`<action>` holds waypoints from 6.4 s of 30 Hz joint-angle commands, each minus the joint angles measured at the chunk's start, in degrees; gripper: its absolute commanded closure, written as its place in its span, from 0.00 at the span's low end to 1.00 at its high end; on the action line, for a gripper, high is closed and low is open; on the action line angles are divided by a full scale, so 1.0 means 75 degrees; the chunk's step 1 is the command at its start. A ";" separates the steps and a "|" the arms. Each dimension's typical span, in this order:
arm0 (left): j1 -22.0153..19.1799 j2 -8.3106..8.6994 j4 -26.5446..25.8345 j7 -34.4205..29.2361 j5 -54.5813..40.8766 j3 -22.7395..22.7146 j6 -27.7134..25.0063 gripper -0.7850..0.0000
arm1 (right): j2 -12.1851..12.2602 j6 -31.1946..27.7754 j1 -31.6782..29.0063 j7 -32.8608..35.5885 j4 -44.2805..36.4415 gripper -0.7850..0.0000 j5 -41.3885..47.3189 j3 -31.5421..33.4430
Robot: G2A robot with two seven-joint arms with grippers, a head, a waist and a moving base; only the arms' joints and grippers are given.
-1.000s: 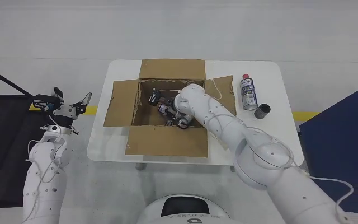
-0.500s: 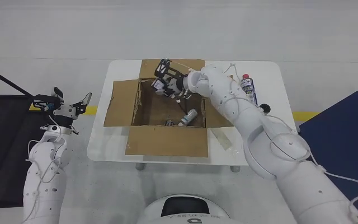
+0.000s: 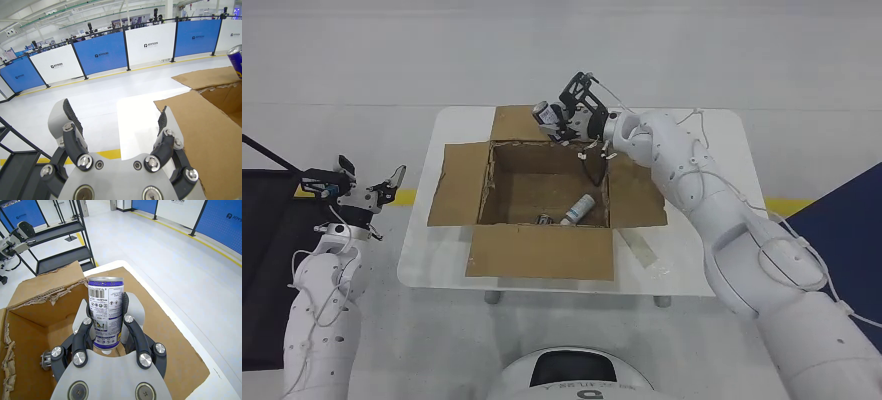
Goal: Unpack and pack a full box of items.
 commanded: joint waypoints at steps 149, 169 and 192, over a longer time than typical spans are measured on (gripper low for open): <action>0.0000 0.0000 0.0000 0.0000 0.0000 0.0000 0.0000 0.00 | 0.3366 0.2894 -0.0818 0.4694 0.1441 1.00 0.2506 0.3330; 0.0000 0.0000 0.0000 0.0000 0.0000 0.0000 0.0000 0.00 | 0.2958 0.3295 -0.0617 0.4483 0.2051 0.81 0.2187 0.3022; 0.0000 0.0000 0.0000 0.0000 0.0000 0.0000 0.0000 0.00 | 0.2828 0.3477 -0.0615 0.4256 0.2164 0.44 0.2020 0.2975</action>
